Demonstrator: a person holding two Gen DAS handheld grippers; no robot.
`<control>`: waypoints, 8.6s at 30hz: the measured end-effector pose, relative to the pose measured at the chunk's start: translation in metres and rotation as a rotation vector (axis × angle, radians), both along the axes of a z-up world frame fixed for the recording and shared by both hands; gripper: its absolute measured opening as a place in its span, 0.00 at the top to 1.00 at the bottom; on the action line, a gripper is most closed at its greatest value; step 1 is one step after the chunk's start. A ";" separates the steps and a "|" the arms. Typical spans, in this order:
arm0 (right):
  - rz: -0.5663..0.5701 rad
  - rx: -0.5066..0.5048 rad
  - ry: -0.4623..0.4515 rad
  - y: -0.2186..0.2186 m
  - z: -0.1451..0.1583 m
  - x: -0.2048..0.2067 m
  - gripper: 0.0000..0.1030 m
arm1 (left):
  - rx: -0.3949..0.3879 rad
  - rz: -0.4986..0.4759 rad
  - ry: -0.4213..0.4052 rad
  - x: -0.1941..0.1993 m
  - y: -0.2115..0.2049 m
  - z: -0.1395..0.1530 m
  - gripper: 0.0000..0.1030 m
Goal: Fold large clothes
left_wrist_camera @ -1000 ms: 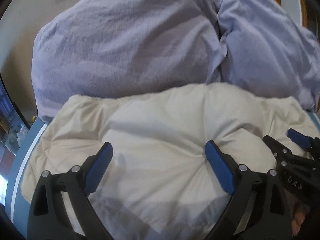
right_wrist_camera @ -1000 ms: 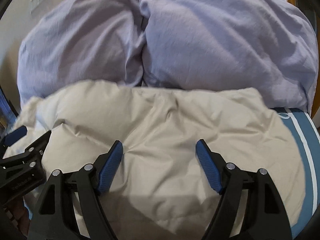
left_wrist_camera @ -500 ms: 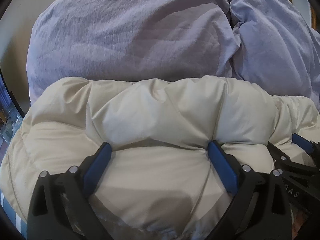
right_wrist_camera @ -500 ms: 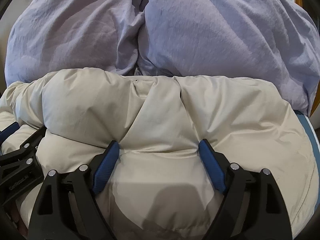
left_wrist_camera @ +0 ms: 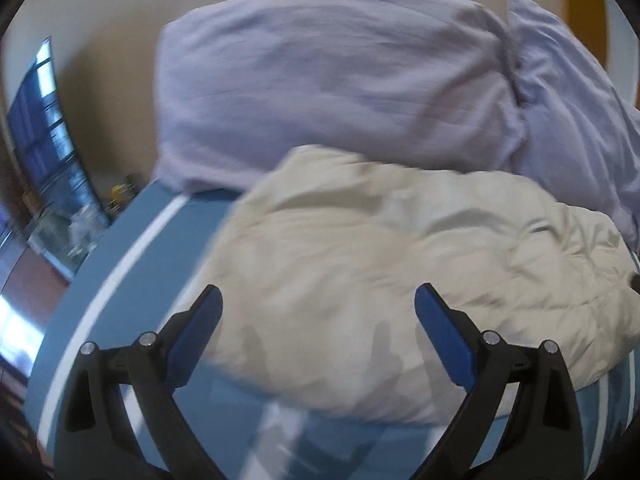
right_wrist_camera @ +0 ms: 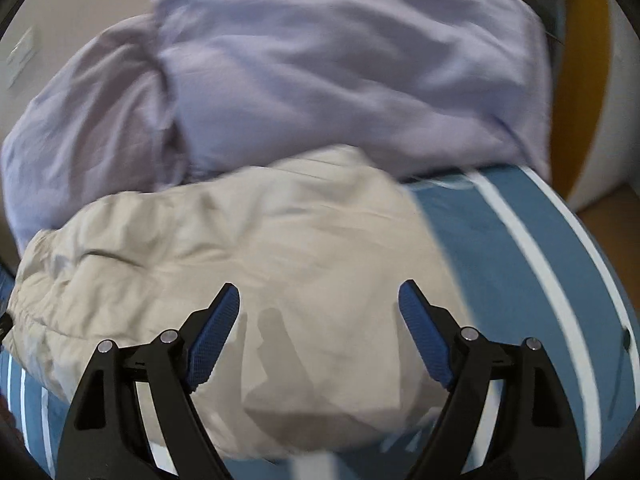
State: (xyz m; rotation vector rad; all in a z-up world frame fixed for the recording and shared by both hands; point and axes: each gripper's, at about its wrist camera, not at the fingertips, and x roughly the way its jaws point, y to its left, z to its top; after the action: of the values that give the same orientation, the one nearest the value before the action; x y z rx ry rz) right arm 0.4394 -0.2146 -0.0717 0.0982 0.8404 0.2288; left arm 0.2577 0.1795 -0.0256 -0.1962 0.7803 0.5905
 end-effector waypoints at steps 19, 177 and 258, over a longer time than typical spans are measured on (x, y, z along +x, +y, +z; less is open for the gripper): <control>-0.052 0.310 0.224 -0.057 -0.051 0.012 0.29 | -0.294 0.177 0.017 -0.032 0.063 -0.049 0.07; 0.244 0.137 -0.184 -0.075 -0.008 -0.200 0.29 | -0.262 -0.597 -0.148 -0.044 -0.297 0.083 0.31; 0.242 0.191 -0.019 -0.039 -0.022 -0.140 0.73 | -0.019 -0.295 -0.142 -0.008 -0.204 0.049 0.21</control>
State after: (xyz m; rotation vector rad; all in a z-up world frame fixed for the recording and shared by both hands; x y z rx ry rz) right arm 0.2994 -0.2536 -0.0940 0.1727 0.8093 0.5371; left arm 0.2500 -0.0245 0.0235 -0.1353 0.6616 0.2865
